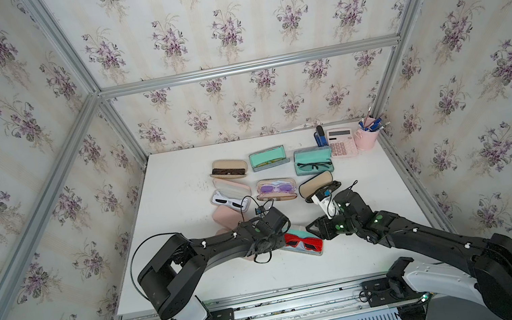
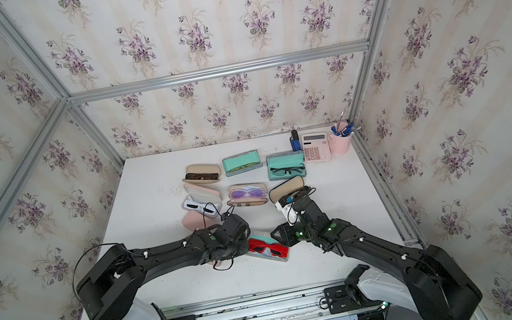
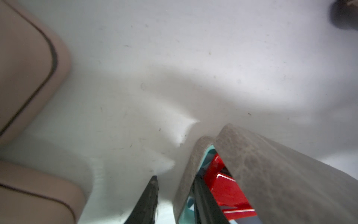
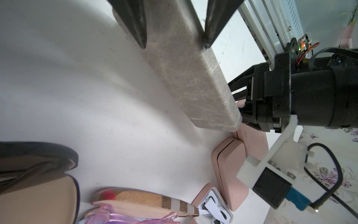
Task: Close the glasses case
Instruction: Close the glasses case at the center of the board.
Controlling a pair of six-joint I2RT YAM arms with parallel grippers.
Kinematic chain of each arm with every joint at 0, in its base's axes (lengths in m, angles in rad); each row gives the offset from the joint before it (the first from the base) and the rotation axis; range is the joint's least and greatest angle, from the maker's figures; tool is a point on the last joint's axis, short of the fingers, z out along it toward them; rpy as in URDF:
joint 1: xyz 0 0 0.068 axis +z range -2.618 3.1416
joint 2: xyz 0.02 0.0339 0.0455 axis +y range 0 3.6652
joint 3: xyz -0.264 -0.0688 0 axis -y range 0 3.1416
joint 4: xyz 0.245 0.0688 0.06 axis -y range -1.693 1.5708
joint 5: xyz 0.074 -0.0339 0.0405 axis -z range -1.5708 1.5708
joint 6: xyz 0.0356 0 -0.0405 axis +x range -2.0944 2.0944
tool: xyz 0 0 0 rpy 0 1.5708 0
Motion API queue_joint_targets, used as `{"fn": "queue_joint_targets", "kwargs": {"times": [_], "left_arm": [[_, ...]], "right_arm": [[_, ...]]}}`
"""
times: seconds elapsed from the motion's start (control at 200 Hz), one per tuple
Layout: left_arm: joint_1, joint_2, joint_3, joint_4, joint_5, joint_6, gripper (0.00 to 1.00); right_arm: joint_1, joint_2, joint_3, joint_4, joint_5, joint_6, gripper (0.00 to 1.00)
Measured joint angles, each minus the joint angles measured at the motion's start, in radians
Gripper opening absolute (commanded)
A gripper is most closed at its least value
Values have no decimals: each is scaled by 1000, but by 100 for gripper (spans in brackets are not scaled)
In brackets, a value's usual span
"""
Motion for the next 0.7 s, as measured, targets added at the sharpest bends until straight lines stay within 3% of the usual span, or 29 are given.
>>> {"fn": "queue_joint_targets", "kwargs": {"times": [0.704], "left_arm": [[0, -2, -16, 34, -11, 5, 33]], "right_arm": [[80, -33, -87, 162, 32, 52, 26]]}}
